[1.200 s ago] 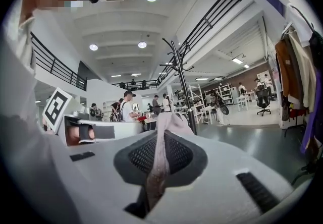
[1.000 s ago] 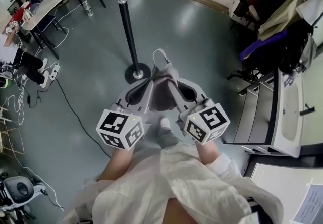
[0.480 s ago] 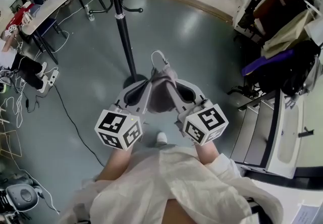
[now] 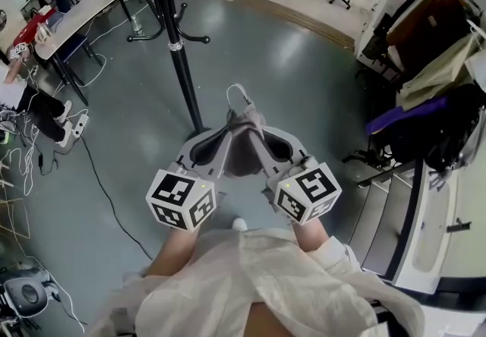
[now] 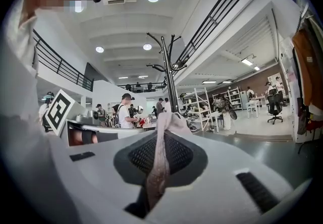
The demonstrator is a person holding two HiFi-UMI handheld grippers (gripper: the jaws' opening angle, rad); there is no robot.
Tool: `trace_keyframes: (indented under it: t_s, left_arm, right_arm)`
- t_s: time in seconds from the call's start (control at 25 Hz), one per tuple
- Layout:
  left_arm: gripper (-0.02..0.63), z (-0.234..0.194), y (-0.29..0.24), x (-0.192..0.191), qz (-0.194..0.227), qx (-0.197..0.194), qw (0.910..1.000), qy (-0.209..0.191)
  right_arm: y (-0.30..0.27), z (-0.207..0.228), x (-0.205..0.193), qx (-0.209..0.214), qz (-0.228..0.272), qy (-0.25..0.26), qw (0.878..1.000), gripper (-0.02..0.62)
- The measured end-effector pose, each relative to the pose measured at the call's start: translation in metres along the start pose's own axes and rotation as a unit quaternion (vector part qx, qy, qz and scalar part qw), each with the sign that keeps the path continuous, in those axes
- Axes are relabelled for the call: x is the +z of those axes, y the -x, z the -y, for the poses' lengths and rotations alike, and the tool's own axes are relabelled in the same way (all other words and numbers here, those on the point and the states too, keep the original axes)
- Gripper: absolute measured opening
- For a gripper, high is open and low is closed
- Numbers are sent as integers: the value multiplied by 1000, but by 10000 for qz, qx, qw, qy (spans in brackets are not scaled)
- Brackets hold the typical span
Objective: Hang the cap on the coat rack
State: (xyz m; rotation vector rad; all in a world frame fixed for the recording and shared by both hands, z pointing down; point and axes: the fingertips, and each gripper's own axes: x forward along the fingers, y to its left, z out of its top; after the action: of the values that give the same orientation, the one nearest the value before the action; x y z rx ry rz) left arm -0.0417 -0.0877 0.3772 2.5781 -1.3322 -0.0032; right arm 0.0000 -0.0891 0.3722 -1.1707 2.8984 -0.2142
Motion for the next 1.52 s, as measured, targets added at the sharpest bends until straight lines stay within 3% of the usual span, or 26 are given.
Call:
trace_keyframes:
  t_s: [0.36,0.96,1.2,1.52]
  left_arm:
    - [18,-13,-28,-1,-20,244,9996,108]
    - [18,-5,-45,-9,-183,180,9995,194]
    - [18,-18,-52,-10,-247,182,9993,214]
    - [18,-37,-80,4,-191,156,9996,133]
  right_arm:
    - [-13,33,0,97,-33,-49,9999,11]
    - [-10,56,-5,30,-70,-341,9994,11]
    - [-16,76,-2,-137,-16,-390,9991,11]
    - [-42,91,11,5,66,-308,9995,11]
